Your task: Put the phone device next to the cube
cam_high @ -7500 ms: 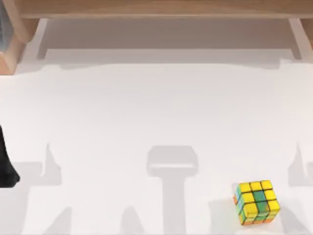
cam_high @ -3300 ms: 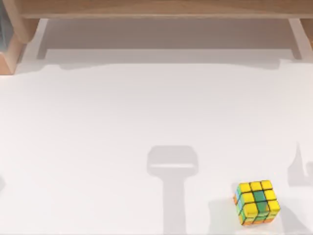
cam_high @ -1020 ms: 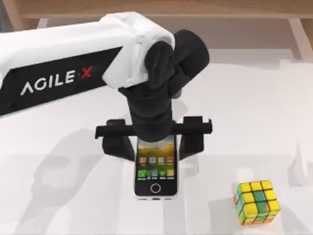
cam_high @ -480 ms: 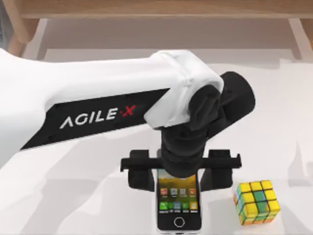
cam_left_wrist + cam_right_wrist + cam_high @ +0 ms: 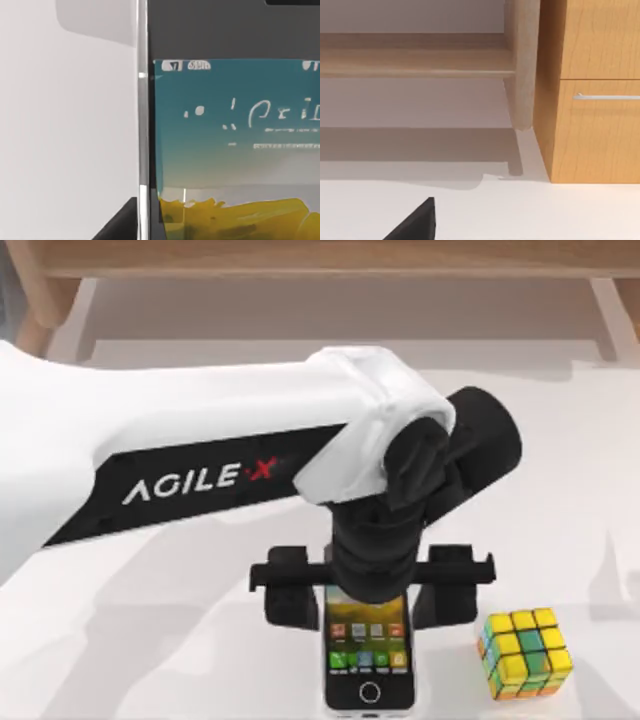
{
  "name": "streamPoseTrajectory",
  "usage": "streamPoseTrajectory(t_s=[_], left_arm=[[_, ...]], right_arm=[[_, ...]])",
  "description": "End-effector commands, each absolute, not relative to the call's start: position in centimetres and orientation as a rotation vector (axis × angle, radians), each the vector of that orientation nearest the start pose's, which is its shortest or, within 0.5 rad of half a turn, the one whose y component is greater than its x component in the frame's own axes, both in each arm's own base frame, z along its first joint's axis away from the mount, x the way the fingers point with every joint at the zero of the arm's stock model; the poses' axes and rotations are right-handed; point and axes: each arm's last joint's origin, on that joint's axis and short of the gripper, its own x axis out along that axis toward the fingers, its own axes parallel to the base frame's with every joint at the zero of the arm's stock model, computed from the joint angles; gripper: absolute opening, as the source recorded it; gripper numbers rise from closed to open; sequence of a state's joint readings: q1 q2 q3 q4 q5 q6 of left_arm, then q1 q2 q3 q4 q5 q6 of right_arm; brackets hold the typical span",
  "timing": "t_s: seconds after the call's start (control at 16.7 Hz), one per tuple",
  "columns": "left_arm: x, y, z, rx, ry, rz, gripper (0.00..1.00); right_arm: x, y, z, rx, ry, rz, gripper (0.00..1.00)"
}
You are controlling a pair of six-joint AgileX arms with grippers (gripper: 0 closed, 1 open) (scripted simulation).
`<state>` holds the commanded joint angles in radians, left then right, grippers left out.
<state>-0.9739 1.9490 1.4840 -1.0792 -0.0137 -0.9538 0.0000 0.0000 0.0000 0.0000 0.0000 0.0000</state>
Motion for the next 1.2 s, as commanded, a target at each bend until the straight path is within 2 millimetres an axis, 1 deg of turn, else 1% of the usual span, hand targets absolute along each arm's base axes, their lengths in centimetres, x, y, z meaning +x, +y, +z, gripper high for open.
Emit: streamPoseTrajectory(t_s=[0.24,0.48,0.96,1.2], left_arm=[[21.3,-30.7,18.3,-0.014,1.532,-0.035,0.0],[21.3,-30.8,17.2,-0.022,1.524,-0.043,0.0],[21.1,-30.5,13.7,0.017,1.555,-0.005,0.0],[21.1,-30.5,13.7,0.017,1.555,-0.005,0.0]], right_arm=[[10.6,-0.1,16.0,0.0,0.0,0.0,1.0],[10.6,-0.1,16.0,0.0,0.0,0.0,1.0],[10.6,-0.1,16.0,0.0,0.0,0.0,1.0],[10.6,-0.1,16.0,0.0,0.0,0.0,1.0]])
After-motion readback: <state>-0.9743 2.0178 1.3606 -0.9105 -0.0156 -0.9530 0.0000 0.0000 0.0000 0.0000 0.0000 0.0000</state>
